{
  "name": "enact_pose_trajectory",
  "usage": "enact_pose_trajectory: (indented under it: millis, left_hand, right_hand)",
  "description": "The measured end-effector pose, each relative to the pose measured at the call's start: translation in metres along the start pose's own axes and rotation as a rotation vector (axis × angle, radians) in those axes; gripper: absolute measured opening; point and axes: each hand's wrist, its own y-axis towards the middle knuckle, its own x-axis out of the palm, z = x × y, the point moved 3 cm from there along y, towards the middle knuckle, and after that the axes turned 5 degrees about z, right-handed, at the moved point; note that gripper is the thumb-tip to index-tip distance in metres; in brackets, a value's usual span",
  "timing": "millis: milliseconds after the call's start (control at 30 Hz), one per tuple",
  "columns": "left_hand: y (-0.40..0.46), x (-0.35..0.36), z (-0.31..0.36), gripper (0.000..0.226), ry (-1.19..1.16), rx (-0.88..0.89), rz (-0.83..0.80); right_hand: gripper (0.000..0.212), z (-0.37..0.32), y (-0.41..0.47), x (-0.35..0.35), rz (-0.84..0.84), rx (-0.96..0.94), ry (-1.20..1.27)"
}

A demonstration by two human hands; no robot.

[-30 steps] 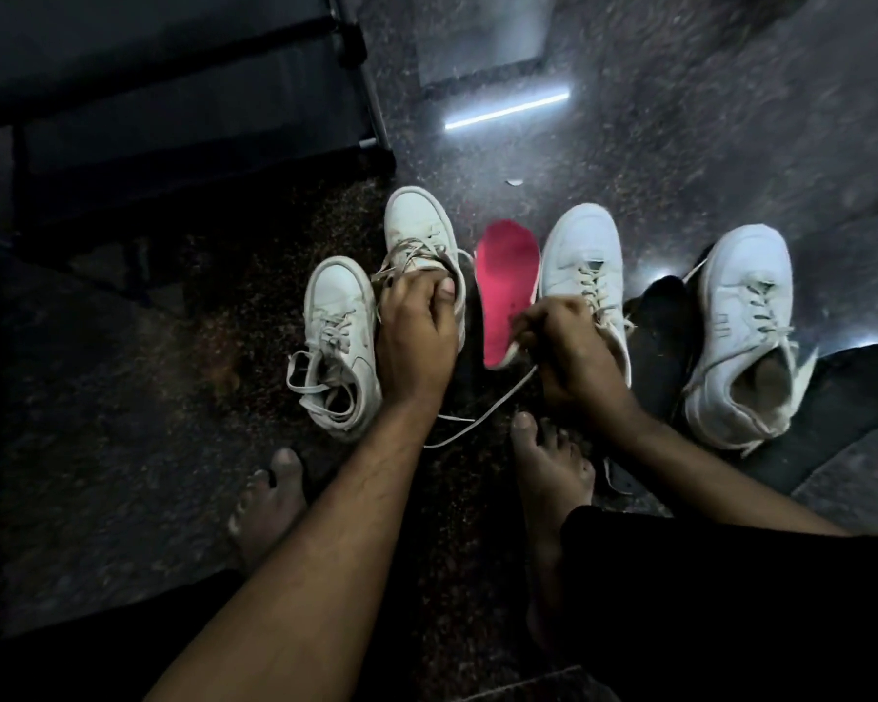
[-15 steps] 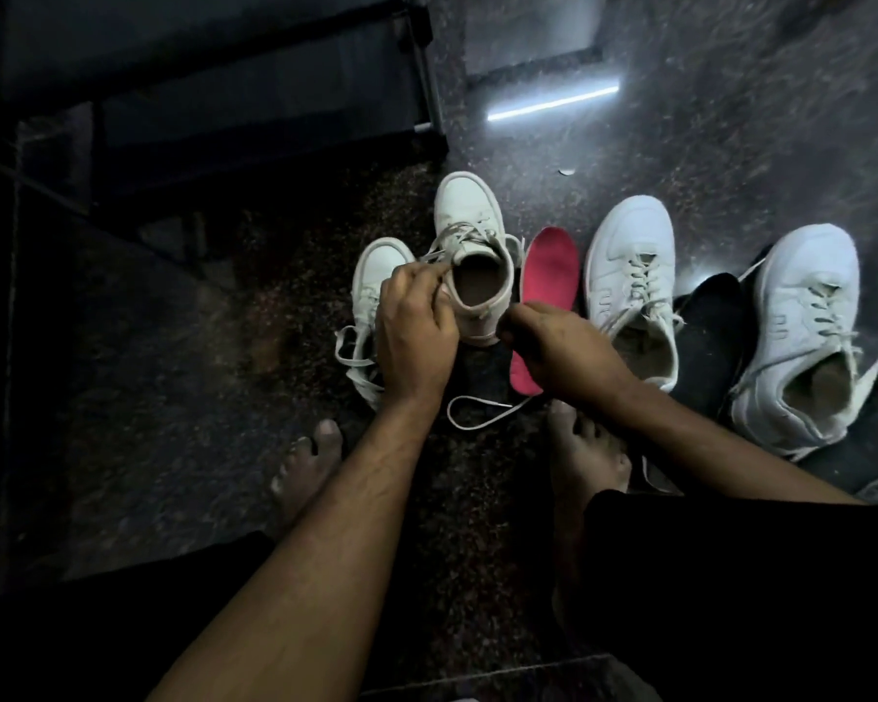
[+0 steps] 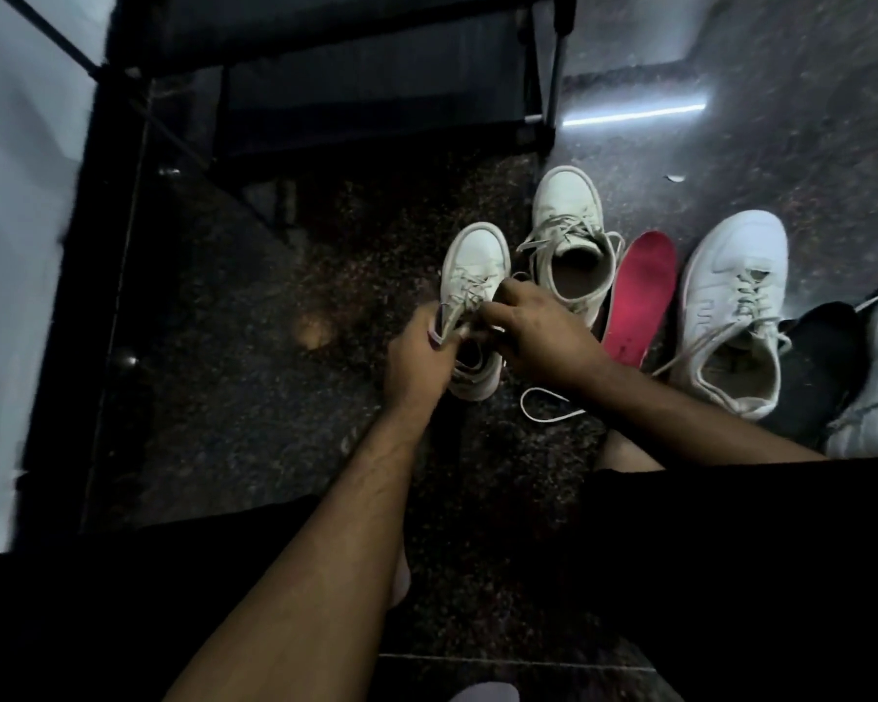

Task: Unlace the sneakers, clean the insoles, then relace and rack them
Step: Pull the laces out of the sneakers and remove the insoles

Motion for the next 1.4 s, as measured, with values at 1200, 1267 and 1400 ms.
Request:
enact_pose_trajectory:
  millis: [1200,1267,1400]
  left_hand:
    - [0.031,0.003,0.035,0.021,0.195,0.316,0.016]
    - [0.027,0.010,0.034,0.026,0.040,0.319,-0.049]
    - [0.020,0.016,0.018,0.039,0.029,0.175,-0.075]
  right_hand:
    - [0.026,0.012,-0.012,-0.031,0.216,0.349,0.478]
    - [0.029,0.018,-0.010,-0.047,0.460,0.601,0.878]
    - [0.026,0.033,-0.001,-0.068,0.711,0.760,1.142]
